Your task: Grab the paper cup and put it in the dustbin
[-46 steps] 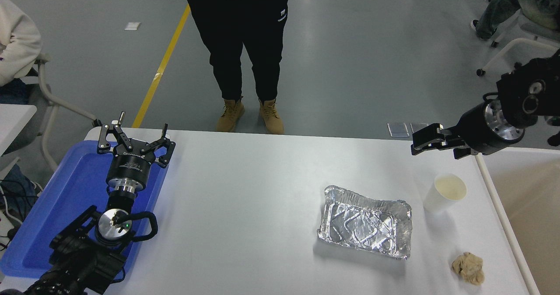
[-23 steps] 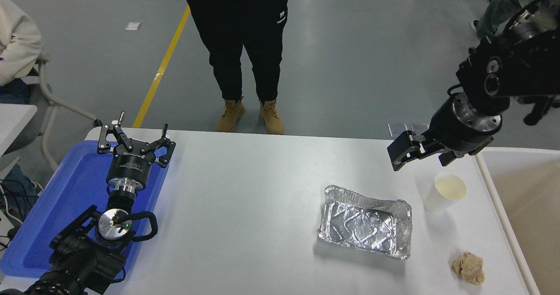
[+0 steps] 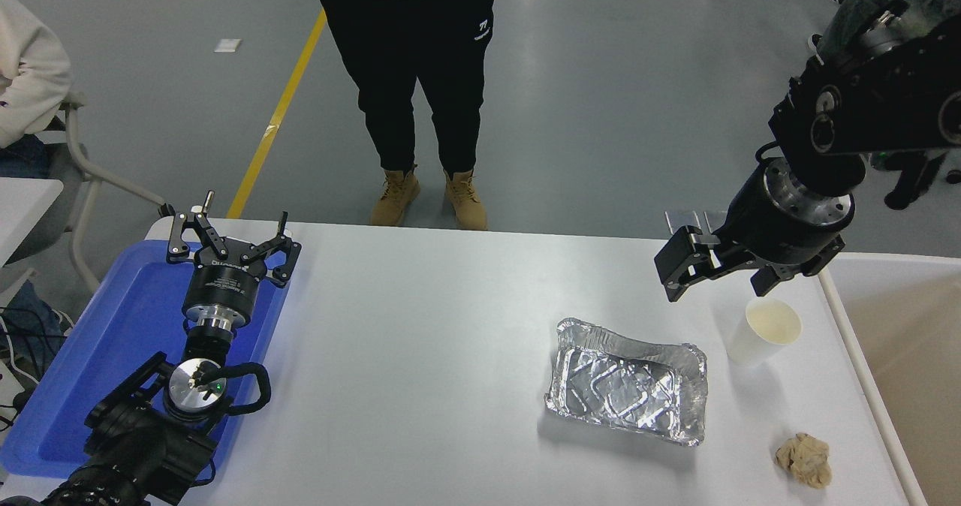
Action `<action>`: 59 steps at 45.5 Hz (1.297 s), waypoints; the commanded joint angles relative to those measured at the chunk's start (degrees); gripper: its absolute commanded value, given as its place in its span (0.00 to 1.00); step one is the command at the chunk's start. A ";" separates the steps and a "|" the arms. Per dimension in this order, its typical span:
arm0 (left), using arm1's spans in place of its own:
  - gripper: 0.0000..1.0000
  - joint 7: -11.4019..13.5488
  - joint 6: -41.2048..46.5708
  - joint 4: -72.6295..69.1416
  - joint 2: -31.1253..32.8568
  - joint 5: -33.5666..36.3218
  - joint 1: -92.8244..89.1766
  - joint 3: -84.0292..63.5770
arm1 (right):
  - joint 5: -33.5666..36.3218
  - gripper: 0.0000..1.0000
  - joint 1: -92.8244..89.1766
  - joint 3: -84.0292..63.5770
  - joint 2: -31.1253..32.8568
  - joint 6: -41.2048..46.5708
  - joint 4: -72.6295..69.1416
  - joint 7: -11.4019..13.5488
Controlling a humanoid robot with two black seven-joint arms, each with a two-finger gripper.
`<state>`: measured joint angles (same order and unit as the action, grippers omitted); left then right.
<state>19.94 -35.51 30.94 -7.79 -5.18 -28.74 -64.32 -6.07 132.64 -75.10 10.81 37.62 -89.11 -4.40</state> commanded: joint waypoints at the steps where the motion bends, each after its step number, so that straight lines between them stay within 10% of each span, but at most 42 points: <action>1: 1.00 0.01 0.00 0.00 0.05 0.00 0.00 0.07 | 0.71 1.00 3.59 -1.19 0.79 2.54 -1.33 0.00; 59: 1.00 0.01 0.00 0.00 0.06 0.00 0.00 -0.02 | -6.14 1.00 4.30 -2.59 8.35 1.67 -1.06 0.09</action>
<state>19.95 -35.51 30.94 -7.73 -5.18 -28.74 -64.31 -6.91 140.80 -77.81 17.07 43.20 -91.08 -4.33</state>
